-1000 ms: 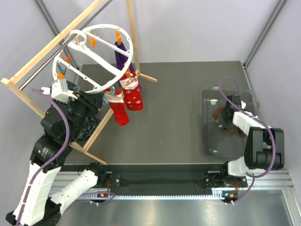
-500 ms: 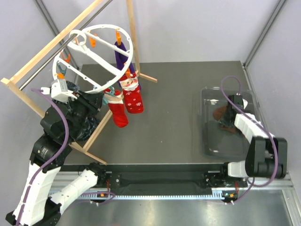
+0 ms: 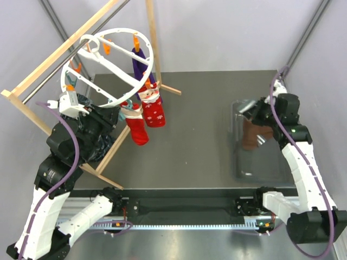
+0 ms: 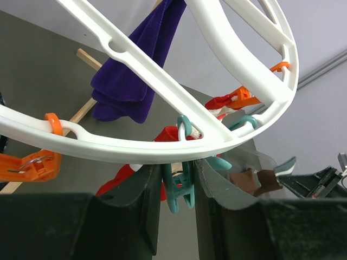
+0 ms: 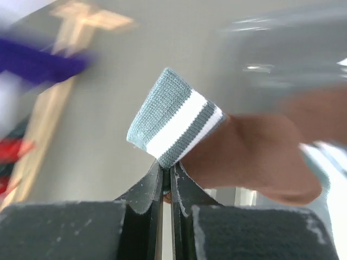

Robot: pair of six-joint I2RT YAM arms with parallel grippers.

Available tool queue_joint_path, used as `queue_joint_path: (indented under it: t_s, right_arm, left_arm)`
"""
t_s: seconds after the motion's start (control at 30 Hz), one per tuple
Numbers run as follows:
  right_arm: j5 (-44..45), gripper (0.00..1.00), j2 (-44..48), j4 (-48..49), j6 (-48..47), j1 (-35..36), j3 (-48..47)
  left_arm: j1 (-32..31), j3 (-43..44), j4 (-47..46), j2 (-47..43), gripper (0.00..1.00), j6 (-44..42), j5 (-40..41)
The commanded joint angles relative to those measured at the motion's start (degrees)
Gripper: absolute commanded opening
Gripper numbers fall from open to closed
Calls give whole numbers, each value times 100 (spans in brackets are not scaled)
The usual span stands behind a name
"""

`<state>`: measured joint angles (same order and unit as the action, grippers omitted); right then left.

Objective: Clip the socks to the hanger
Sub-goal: Pick up the sock from the bin, then clamp the sock onto the hanger.

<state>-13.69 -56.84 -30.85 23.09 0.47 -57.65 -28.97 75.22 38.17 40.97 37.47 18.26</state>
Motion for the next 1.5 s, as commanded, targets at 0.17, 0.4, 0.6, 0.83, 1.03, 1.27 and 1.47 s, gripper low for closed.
queue_joint_path:
  t_s: [0.17,0.4,0.6,0.83,1.03,1.27,1.47]
  right_arm:
    - [-2585,0,-652,1344,187,2403,-957]
    - [-3358,0,-1434,2145,468,4003,-1494]
    - [-3684,0,-2304,2145,679,4742,-2241]
    - [-4036,0,-3025,3040,1548,5182,-2786]
    - [-3948,0,-3570,3418,2031,5332,-3200]
    - [-3939,0,-3896,3990,2489,5420,-3279]
    - [-3878,0,-4019,4157,2595,5446,-3270]
  left_arm:
    - [-3,89,-82,-37,0,93,-297]
    - [-3,116,-38,-72,0,120,-323]
    - [-3,133,-12,-89,0,155,-332]
    - [-3,160,6,-89,0,181,-358]
    - [-3,142,41,-98,0,199,-367]
    - [-3,151,32,-89,0,225,-385]
    - [-3,168,24,-45,0,252,-446]
